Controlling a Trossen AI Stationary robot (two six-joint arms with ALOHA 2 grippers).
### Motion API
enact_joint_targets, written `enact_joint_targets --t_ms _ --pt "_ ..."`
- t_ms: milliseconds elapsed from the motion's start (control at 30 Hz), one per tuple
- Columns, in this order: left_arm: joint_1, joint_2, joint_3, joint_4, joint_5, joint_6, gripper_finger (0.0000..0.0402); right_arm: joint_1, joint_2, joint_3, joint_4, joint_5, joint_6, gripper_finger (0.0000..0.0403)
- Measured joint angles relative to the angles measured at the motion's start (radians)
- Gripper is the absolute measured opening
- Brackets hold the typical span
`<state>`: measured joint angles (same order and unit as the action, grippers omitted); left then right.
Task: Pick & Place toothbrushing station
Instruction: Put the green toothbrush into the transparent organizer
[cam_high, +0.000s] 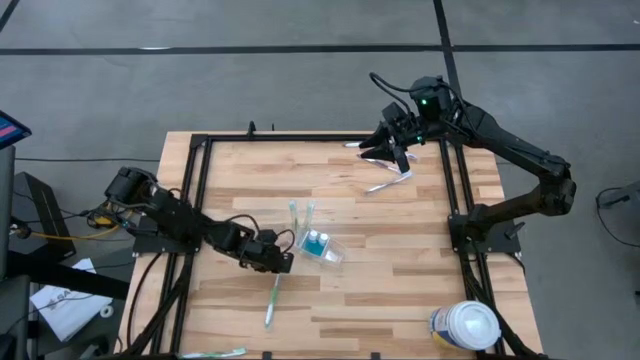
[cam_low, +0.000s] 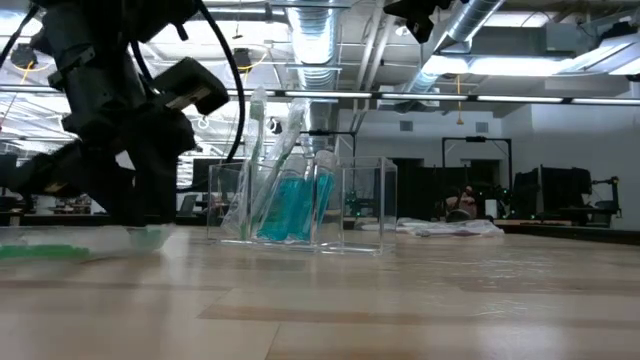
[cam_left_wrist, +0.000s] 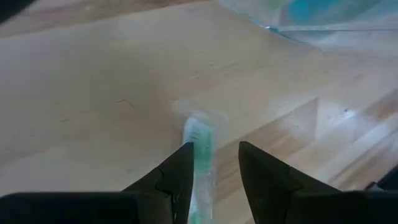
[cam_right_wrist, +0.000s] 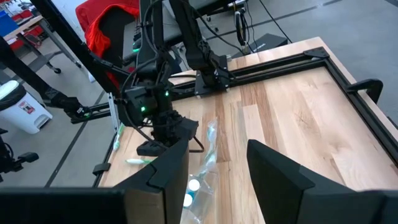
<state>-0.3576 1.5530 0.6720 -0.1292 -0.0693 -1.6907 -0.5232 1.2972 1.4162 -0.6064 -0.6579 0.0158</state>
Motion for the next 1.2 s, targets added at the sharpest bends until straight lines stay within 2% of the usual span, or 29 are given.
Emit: enact_joint_targets --t_ms 267,333,467,733,867,1033,1200 --pt "0.000 0.020 0.000 0.018 0.016 -0.001 0.0113 0.000 0.000 0.000 -0.003 0.000 0.003 0.0154" --pt "0.000 0.020 0.000 0.018 0.026 0.004 0.0092 0.000 0.000 0.000 -0.003 0.000 0.003 0.0154" --pt "0.000 0.020 0.000 0.018 0.041 0.008 0.0017 0.000 0.000 0.000 -0.003 0.000 0.003 0.0154" --pt "-0.004 0.019 0.000 0.018 0.035 0.016 0.0001 0.000 0.000 0.000 -0.003 0.000 0.002 0.0154" --pt "-0.035 -0.001 -0.001 0.015 -0.038 0.018 0.0001 0.000 0.000 0.000 -0.012 0.000 0.002 0.0154" --pt "-0.073 -0.064 -0.001 -0.026 -0.175 -0.003 0.0000 0.000 0.000 0.000 -0.014 0.000 0.002 0.0154" --pt "-0.107 -0.187 -0.001 -0.096 -0.405 -0.047 0.0000 0.000 0.000 0.000 -0.014 0.000 0.002 0.0154"
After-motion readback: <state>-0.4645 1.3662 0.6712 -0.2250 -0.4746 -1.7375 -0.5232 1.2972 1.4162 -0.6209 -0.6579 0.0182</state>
